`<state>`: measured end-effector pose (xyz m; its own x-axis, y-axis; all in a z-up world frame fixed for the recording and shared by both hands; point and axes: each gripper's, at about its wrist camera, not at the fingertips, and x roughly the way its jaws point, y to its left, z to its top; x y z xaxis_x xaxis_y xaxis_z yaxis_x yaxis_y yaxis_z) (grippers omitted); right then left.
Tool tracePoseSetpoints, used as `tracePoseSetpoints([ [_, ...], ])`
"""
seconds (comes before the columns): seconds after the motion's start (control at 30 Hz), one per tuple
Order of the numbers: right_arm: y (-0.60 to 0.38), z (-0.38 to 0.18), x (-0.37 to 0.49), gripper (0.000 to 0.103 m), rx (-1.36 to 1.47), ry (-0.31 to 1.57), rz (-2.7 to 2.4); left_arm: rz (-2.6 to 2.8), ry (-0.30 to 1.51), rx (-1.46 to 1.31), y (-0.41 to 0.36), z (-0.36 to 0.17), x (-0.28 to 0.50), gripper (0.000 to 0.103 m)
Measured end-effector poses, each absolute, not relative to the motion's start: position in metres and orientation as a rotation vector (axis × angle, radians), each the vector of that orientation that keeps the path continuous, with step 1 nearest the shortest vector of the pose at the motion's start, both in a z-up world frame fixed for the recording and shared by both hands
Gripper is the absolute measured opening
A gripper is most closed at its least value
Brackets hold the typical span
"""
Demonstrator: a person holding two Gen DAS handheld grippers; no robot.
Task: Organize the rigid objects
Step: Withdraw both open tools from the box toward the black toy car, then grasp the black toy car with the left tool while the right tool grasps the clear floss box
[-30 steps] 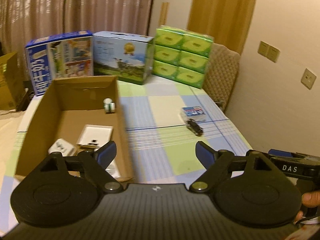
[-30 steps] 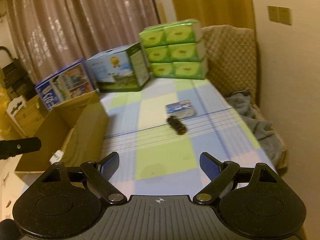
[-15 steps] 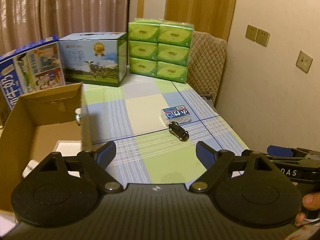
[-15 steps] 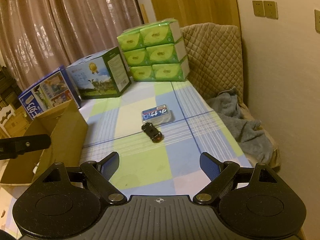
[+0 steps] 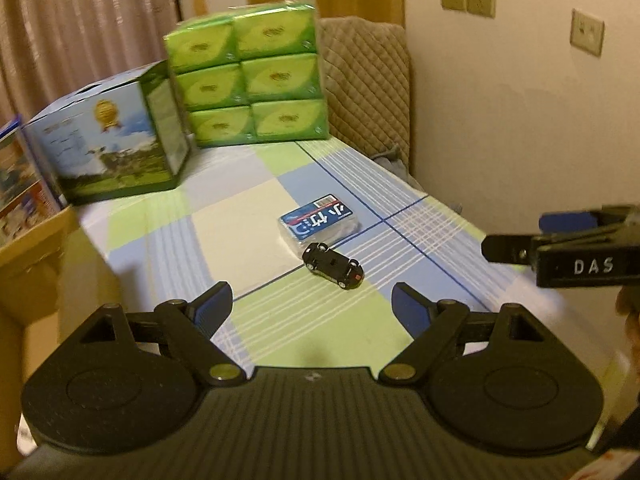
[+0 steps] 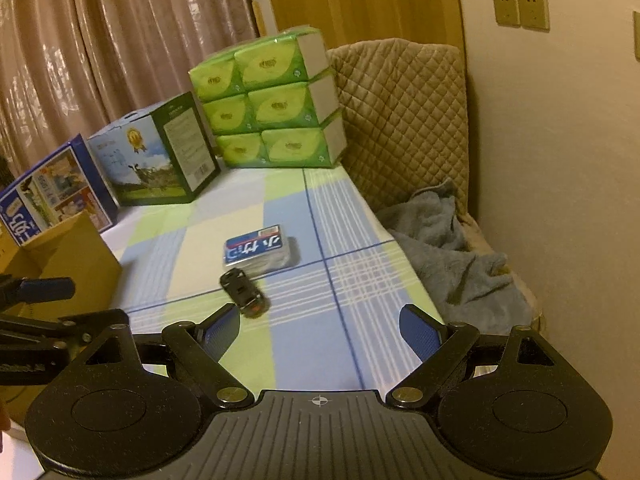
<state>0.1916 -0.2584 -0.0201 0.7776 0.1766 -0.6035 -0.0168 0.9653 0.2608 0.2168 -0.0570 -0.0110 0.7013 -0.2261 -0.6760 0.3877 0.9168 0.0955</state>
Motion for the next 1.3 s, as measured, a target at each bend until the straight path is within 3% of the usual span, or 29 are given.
tracePoseSetpoints([
  [0.3, -0.260, -0.039, 0.234, 0.083, 0.230, 0.671, 0.151, -0.445, 0.784, 0.322, -0.075, -0.038, 0.270, 0.084],
  [0.43, -0.263, -0.047, 0.255, 0.068, 0.214, 0.689, 0.168, -0.508, 0.808, 0.404, -0.083, -0.047, 0.289, 0.084],
  [0.5, -0.265, -0.050, 0.264, 0.067, 0.208, 0.696, 0.162, -0.537, 0.820, 0.437, -0.087, -0.054, 0.297, 0.084],
  [0.93, -0.265, -0.071, 0.308, 0.071, 0.207, 0.750, 0.186, -0.614, 0.910, 0.531, -0.104, -0.105, 0.340, 0.084],
  [1.13, -0.269, -0.077, 0.310, 0.071, 0.203, 0.759, 0.127, -0.622, 0.928, 0.485, -0.106, -0.113, 0.354, 0.071],
  [1.2, -0.271, -0.078, 0.310, 0.071, 0.202, 0.759, 0.113, -0.624, 0.935, 0.458, -0.105, -0.112, 0.356, 0.062],
  [1.3, -0.273, -0.080, 0.309, 0.071, 0.209, 0.759, 0.104, -0.593, 0.967, 0.419, -0.099, -0.111, 0.356, 0.062],
])
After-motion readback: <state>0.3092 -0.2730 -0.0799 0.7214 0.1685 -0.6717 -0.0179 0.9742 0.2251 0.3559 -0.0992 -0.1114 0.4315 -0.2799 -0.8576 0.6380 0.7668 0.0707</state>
